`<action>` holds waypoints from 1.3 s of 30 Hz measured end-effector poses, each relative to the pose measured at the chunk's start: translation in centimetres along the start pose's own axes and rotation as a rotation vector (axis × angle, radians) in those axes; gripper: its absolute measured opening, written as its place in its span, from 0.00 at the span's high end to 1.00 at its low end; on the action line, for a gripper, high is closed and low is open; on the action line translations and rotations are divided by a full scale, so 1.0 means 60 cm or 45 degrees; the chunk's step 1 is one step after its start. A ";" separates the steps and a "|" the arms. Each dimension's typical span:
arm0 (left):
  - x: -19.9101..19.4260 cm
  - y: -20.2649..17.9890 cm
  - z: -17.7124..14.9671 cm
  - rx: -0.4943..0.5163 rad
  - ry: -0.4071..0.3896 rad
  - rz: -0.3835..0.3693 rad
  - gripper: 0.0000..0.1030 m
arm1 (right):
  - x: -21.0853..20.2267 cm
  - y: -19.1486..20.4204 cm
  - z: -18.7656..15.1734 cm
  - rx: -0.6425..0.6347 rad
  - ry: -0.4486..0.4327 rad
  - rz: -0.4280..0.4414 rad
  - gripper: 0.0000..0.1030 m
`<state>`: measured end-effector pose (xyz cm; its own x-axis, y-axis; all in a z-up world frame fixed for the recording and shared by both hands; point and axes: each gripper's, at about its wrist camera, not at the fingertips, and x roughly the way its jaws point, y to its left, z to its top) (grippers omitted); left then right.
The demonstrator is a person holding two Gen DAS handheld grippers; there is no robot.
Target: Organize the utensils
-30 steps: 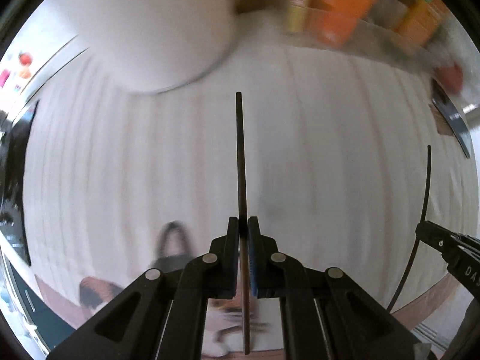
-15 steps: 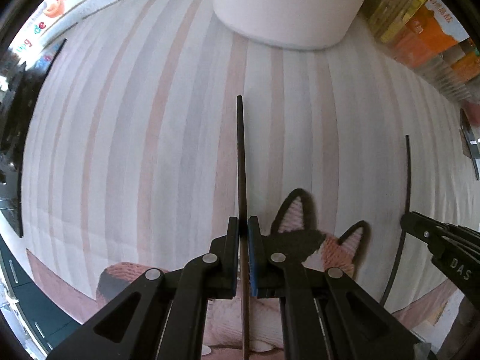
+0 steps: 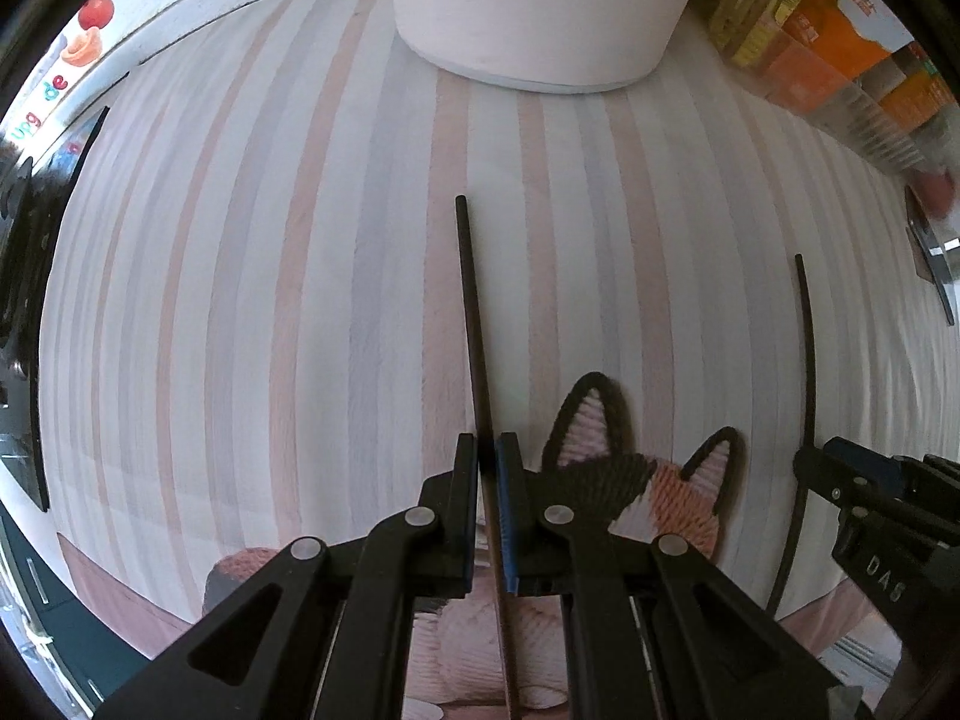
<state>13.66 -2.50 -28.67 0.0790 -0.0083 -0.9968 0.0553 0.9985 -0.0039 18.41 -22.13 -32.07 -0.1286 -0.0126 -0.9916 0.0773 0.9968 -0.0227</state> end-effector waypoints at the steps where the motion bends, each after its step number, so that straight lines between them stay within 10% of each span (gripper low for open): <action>1: -0.002 -0.002 0.001 0.003 0.002 0.003 0.96 | 0.003 0.004 -0.007 -0.004 -0.005 -0.011 0.78; 8: 0.003 -0.026 0.001 0.077 -0.013 0.007 0.96 | 0.013 0.070 -0.026 -0.018 -0.039 -0.050 0.94; 39: -0.013 -0.057 0.044 0.110 -0.050 0.051 0.97 | 0.019 0.072 0.012 -0.039 -0.093 -0.055 0.94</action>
<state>16.02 -6.05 -27.68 0.1217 0.0275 -0.9922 0.1370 0.9896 0.0442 19.30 -17.89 -33.38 -0.0589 -0.0605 -0.9964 0.0429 0.9971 -0.0631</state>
